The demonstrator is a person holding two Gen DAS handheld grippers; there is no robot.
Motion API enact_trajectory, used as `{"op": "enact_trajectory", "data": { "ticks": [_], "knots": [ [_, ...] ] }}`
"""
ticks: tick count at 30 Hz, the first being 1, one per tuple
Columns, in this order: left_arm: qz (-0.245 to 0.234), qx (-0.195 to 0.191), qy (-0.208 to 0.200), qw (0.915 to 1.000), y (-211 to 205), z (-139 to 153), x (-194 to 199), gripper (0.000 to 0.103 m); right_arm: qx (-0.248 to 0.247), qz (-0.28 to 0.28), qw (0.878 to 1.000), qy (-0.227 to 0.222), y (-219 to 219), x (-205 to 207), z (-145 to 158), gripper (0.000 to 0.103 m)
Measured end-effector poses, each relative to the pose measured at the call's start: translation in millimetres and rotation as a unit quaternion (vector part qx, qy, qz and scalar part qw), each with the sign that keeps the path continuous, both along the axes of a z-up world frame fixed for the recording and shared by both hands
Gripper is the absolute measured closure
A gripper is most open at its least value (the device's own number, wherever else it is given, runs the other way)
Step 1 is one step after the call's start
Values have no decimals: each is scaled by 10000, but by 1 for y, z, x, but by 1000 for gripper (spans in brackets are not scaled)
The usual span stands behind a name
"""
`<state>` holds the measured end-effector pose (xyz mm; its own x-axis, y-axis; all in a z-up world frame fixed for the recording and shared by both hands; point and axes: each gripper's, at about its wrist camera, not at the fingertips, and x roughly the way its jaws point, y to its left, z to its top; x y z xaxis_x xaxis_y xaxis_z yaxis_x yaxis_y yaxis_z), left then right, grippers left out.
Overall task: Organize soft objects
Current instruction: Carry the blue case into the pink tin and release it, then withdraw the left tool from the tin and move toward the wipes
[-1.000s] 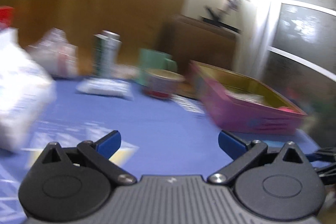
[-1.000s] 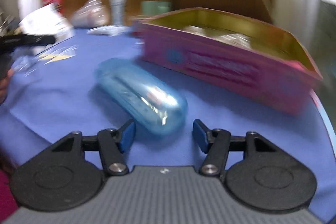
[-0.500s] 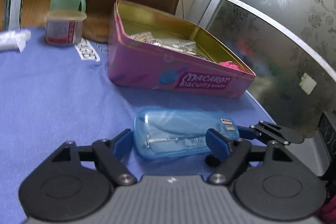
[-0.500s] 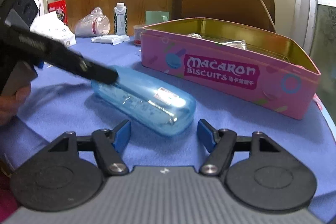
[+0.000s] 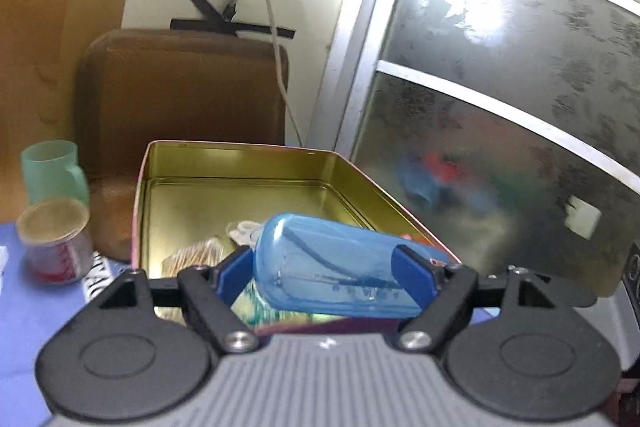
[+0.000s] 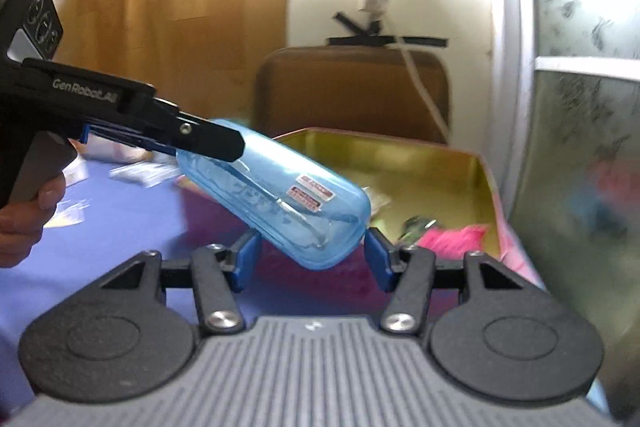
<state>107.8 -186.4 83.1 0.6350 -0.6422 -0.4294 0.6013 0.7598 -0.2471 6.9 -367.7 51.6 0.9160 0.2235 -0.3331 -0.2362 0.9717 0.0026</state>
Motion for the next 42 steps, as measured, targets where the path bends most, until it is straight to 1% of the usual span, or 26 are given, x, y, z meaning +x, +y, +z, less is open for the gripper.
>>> {"op": "enact_trajectory", "data": {
  "ticks": [2,4,5,6,8,9,10,11,12,13,14,15,18,21,25,29,34,38,42],
  "knots": [
    [74,-29,170,9998,-7,-3,19,25,6,-86,9998,159,-7,20,1,44],
    [147,-48,346,9993,-14,-9,38,23,120,-87,9992,362,-17,38,0,44],
    [190,-39,432,9989,-18,-12,47,21,185,-73,9986,485,-21,48,0,44],
    [234,-4,490,9985,-21,-15,52,17,311,-48,9978,578,-24,56,0,44],
    [368,146,540,9978,-29,-19,65,12,390,-61,9962,783,-29,72,0,44],
    [453,242,489,9975,-34,-22,70,10,348,-135,9958,832,-27,80,-1,45],
    [525,329,432,9971,-38,-23,73,10,218,-301,9961,797,-25,86,-2,43],
    [615,420,376,9965,-42,-25,76,10,-31,-539,9962,682,-20,90,-4,42],
    [672,445,354,9961,-43,-27,76,10,-345,-803,9948,531,-14,95,-7,42],
    [707,421,363,9959,-43,-28,76,10,-540,-976,9928,439,-11,99,-11,42],
    [710,394,385,9960,-42,-29,75,10,-616,-1066,9916,402,-8,101,-14,42],
    [707,382,397,9960,-42,-30,74,10,-576,-1131,9911,400,-8,101,-17,43],
    [734,501,339,9955,-41,-33,68,9,-296,-1171,9920,369,-10,92,-24,43],
    [770,574,310,9949,-40,-32,59,9,-223,-1210,9920,290,-9,81,-25,43],
    [777,602,241,9949,-38,-25,45,9,-93,-1244,9921,164,-1,63,-19,42],
    [812,647,39,9946,-31,-16,21,9,51,-1247,9922,75,3,56,-11,42],
    [843,770,-138,9934,-22,-11,-5,7,165,-1320,9911,22,4,45,-11,42],
    [994,860,-273,9910,-10,-10,-24,3,385,-1445,9888,-11,5,30,-11,41],
    [1192,875,-342,9884,8,-12,-42,0,674,-1612,9846,1,7,14,-14,31]
  ]
}}
